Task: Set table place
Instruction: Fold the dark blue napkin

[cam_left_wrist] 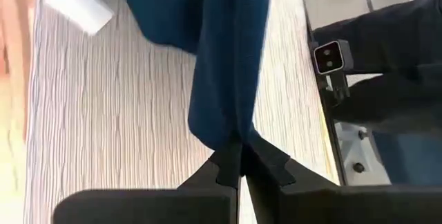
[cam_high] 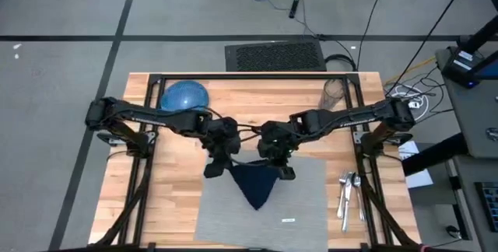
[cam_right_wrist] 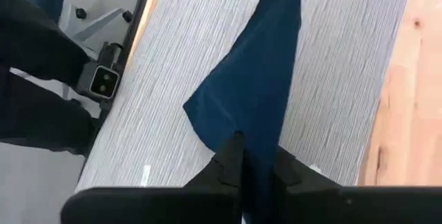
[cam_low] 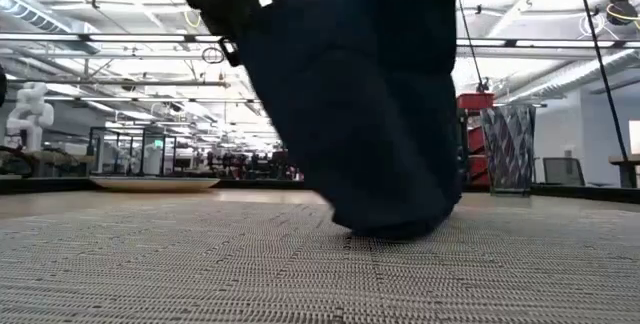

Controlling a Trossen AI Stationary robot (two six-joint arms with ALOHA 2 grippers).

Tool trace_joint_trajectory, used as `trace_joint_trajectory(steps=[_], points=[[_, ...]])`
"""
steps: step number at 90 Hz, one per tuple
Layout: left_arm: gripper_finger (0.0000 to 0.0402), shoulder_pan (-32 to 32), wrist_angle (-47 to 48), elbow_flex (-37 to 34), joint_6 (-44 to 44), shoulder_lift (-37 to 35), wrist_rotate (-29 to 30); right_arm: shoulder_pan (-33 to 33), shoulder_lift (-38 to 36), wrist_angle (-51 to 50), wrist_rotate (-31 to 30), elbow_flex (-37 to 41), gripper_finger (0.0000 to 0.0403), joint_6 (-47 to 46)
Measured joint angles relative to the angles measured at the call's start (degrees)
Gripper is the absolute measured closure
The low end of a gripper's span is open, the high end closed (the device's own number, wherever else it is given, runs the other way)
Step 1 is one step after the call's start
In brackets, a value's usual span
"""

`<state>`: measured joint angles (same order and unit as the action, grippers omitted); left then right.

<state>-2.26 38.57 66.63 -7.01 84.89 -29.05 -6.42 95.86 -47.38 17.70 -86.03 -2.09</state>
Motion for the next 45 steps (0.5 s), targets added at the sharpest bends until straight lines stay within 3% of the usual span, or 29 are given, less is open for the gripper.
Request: trace_joint_trajectory(steps=[8,34,45], points=[[0.0401,0.0,2.1,0.1,-2.1,-2.5,1.2,0.7,0.4,-2.5,0.1,0.5,0.0403,-3.3],[0.0401,0.6,6.6,0.0,-1.6,-7.4,5.6,4.7,0.4,-3.0,-1.3,0.3,0.0403,-0.6],[0.0401,1.2,6.7,0.0,-0.9,-7.2,11.0,6.4,1.0,-2.9,-1.3,0.4,0.0403,0.7]])
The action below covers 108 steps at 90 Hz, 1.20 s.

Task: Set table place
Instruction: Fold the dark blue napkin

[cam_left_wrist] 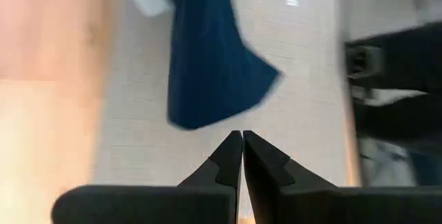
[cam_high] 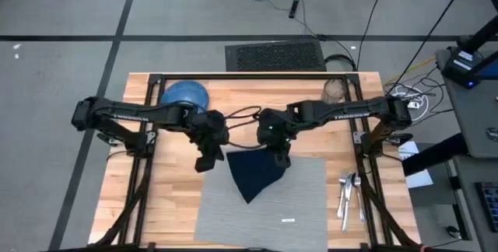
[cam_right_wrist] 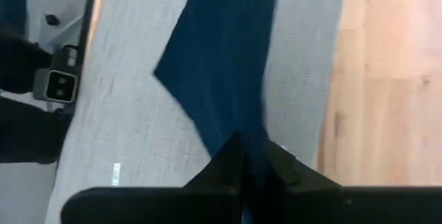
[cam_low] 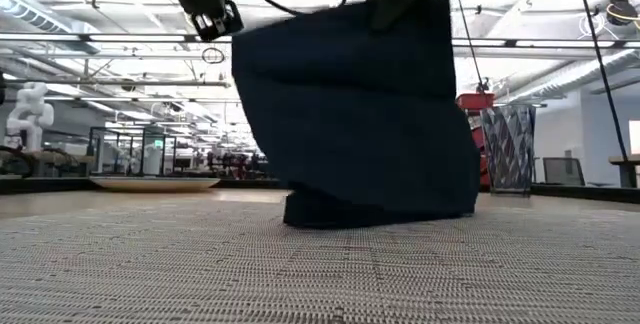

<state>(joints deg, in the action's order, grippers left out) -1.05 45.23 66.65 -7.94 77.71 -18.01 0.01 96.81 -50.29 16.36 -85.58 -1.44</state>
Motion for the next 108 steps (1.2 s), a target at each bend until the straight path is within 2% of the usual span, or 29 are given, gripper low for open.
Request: trace_joint_trajectory(steps=[19,40,60,76,87,108], points=[[0.0401,1.2,-1.5,0.0,3.9,1.7,5.1,3.2,2.1,0.3,0.2,0.2,0.0403,2.7],[0.0401,2.7,1.2,0.0,3.9,3.5,9.9,7.2,8.1,-4.2,-0.5,0.2,0.0403,5.7],[0.0401,2.5,4.4,0.0,2.7,3.4,11.9,13.2,13.1,-5.1,-7.5,0.2,0.0403,5.5],[0.0401,2.4,4.3,0.0,2.2,3.4,12.3,20.7,14.7,-0.7,-14.0,0.2,0.0403,0.7],[0.0401,2.5,3.6,0.0,1.5,3.4,12.6,25.4,15.5,-0.7,-12.4,0.2,0.0403,-2.8],[0.0401,2.4,1.5,0.0,1.2,3.4,12.7,30.7,16.6,-1.3,-10.3,0.7,0.0403,-3.2]])
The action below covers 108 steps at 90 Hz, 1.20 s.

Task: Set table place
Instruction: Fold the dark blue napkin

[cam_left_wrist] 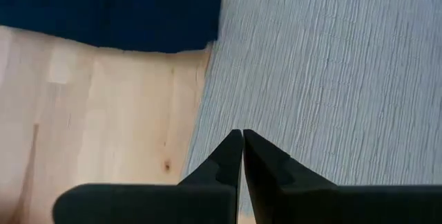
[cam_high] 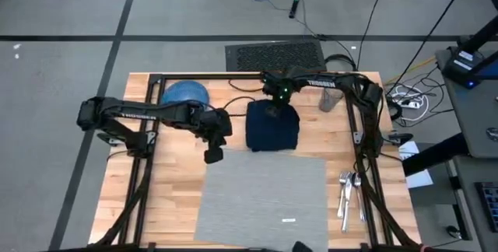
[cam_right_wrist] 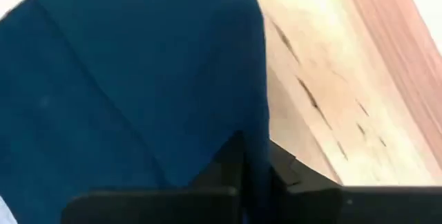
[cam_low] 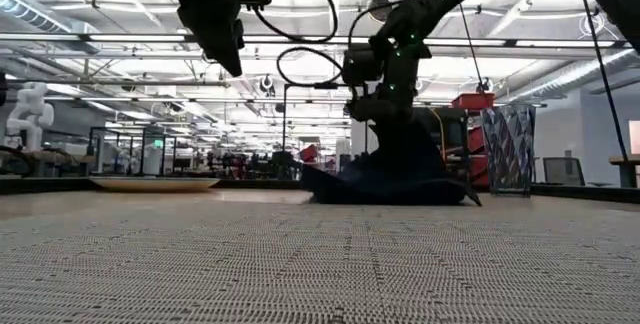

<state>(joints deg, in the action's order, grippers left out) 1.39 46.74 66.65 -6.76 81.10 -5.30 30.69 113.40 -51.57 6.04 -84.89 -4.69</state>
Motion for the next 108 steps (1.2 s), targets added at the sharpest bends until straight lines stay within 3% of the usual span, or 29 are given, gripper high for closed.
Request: trace_joint_trajectory(steps=[31,46,79,91,108], points=[[0.0401,0.0,-2.9,0.0,0.1,0.0,5.1,4.4,0.0,5.1,0.1,4.5,0.0392,-4.5],[0.0401,0.0,-2.9,0.0,0.1,0.0,6.1,4.2,-0.3,10.8,5.0,4.4,0.0328,-3.7],[0.0401,0.0,-2.3,-0.5,-0.3,0.0,6.1,4.5,-2.7,15.4,7.7,4.4,0.0151,-8.4],[0.0401,0.0,-2.6,-0.5,-0.4,0.0,6.1,4.5,-5.1,18.2,12.1,4.4,0.0128,-10.9],[0.0401,0.0,-2.6,-0.5,-1.9,0.0,6.3,0.6,-5.7,18.6,12.0,4.4,0.0133,-15.2]])
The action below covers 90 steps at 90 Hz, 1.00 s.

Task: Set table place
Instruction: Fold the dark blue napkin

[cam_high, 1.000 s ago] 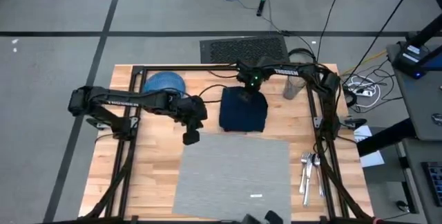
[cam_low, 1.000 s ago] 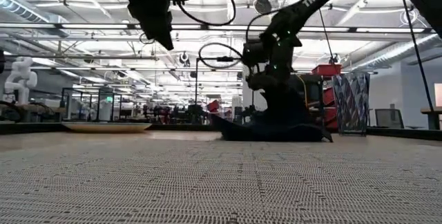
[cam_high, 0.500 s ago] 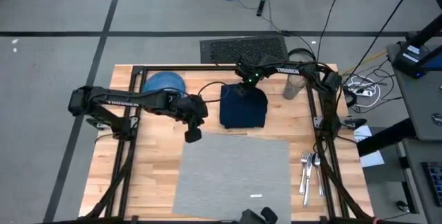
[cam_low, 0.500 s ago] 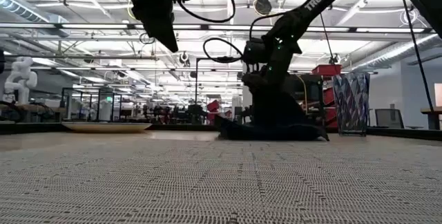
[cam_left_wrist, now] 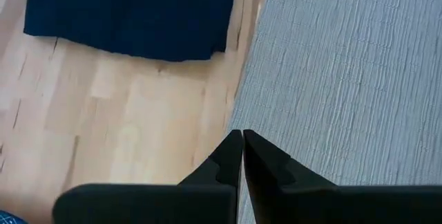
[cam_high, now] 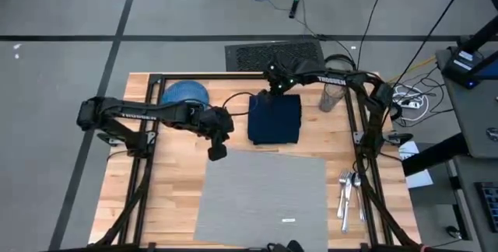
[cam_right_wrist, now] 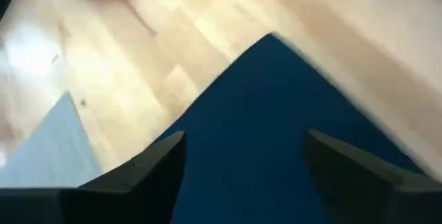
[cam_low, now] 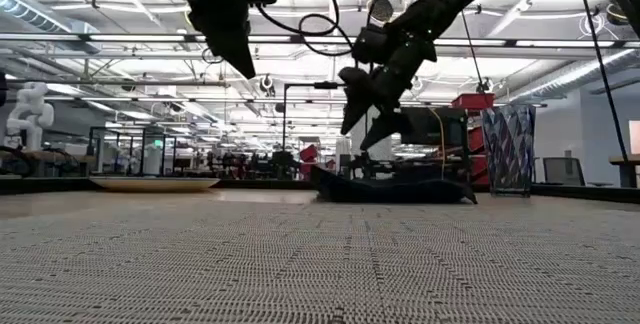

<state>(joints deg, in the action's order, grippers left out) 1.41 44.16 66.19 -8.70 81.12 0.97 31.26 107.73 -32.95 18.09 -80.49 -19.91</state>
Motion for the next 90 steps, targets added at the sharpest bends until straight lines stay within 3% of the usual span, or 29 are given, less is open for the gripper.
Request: trace_joint_trajectory(steps=[12,20,27,39,43,58,80,90], points=[[0.0401,-0.3,0.0,0.0,-1.5,0.0,0.0,-3.7,1.4,-0.1,-3.7,0.0,0.0146,-1.8],[0.0401,-1.0,0.0,0.0,-1.6,0.0,0.0,-4.8,2.7,-0.3,-8.4,0.0,0.0174,-3.4],[0.0401,-1.8,0.0,0.0,-2.6,0.0,0.0,-4.7,3.9,-0.3,-9.3,0.0,0.0225,-4.8],[0.0401,-3.8,0.1,0.0,-3.0,0.0,-0.3,-4.6,5.6,0.0,-9.6,0.0,0.0361,-6.2],[0.0401,-4.6,0.3,0.0,-3.0,0.0,-0.4,-4.6,5.8,0.2,-9.6,0.0,0.0385,-6.6],[0.0401,-6.8,0.4,0.0,-3.8,0.0,0.2,-3.8,7.1,0.5,-10.0,0.0,0.0400,-11.1],[0.0402,-7.6,0.5,0.0,-4.5,0.0,0.6,-4.7,10.5,-0.7,-0.1,0.0,0.0403,-11.3],[0.0401,-7.6,0.7,0.0,-4.5,0.0,0.6,-7.9,11.1,-6.7,0.0,-0.2,0.0403,-8.3]])
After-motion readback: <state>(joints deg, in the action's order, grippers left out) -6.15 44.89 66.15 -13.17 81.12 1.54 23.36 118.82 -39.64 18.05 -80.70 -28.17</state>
